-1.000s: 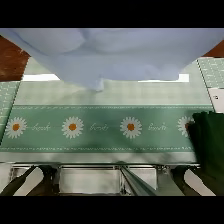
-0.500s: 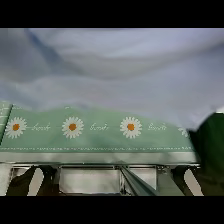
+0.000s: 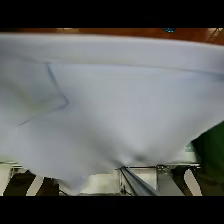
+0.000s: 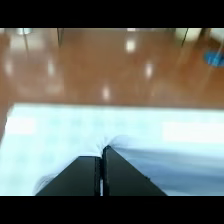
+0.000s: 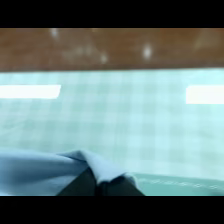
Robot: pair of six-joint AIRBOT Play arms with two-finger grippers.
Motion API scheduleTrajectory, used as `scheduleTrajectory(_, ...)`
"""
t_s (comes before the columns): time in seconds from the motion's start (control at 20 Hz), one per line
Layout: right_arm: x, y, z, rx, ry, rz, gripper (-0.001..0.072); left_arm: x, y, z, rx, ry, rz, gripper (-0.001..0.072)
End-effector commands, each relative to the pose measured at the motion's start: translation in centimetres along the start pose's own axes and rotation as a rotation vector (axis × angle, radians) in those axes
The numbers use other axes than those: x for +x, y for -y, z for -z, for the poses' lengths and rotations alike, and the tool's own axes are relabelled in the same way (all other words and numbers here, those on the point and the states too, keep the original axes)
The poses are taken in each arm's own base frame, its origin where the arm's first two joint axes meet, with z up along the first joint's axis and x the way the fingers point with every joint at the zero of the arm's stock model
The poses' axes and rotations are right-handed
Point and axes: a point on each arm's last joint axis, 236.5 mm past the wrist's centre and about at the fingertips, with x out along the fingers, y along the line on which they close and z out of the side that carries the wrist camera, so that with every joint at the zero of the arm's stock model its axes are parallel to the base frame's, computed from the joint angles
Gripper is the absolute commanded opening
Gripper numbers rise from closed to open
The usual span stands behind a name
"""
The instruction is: Fold the shirts.
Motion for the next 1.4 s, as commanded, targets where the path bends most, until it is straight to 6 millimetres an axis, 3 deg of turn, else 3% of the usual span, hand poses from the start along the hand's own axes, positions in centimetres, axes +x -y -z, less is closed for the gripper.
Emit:
scheduleTrajectory(0.0,8.4,2.3,3.5,0.111,-0.108,-0.101,0.0019,9.7,-0.9,7.2,-0.068,-0.241,0.008,0.0016)
scheduleTrajectory(0.2,19.5,7.2,7.6,0.221,-0.247,-0.126,0.0019,22.0,-0.5,12.8,-0.191,-0.418,0.072,0.0015)
scheduleTrajectory(0.4,31.0,9.9,10.1,0.314,-0.334,-0.151,0.0019,32.9,0.4,17.9,-0.378,-0.510,0.128,0.0015)
scheduleTrajectory(0.55,38.2,11.3,11.1,0.387,-0.387,-0.168,0.0019,39.3,1.0,21.3,-0.469,-0.572,0.147,0.0015)
scheduleTrajectory(0.65,41.4,11.7,11.3,0.467,-0.419,-0.200,0.0019,41.7,1.4,23.9,-0.473,-0.652,0.157,0.0015)
scheduleTrajectory(0.75,42.9,11.9,12.0,0.514,-0.464,-0.216,0.0019,42.5,1.8,26.0,-0.471,-0.741,0.172,0.0015)
scheduleTrajectory(0.9,42.2,11.9,12.4,0.510,-0.512,-0.245,0.0019,41.5,1.0,25.6,-0.405,-0.789,0.215,0.0016)
scheduleTrajectory(1.0,40.0,11.9,12.5,0.484,-0.560,-0.283,0.0019,38.4,0.4,25.0,-0.328,-0.864,0.276,0.0016)
scheduleTrajectory(1.1,36.9,12.2,14.2,0.442,-0.674,-0.300,0.0019,34.5,0.6,25.6,-0.254,-0.977,0.337,0.0016)
scheduleTrajectory(1.25,33.5,15.1,19.7,0.351,-0.922,-0.148,0.0019,30.8,0.9,29.5,-0.223,-1.134,0.325,0.0016)
scheduleTrajectory(1.35,33.7,15.2,21.8,0.346,-0.965,-0.119,0.0019,29.1,1.7,33.8,-0.236,-1.238,0.322,0.0016)
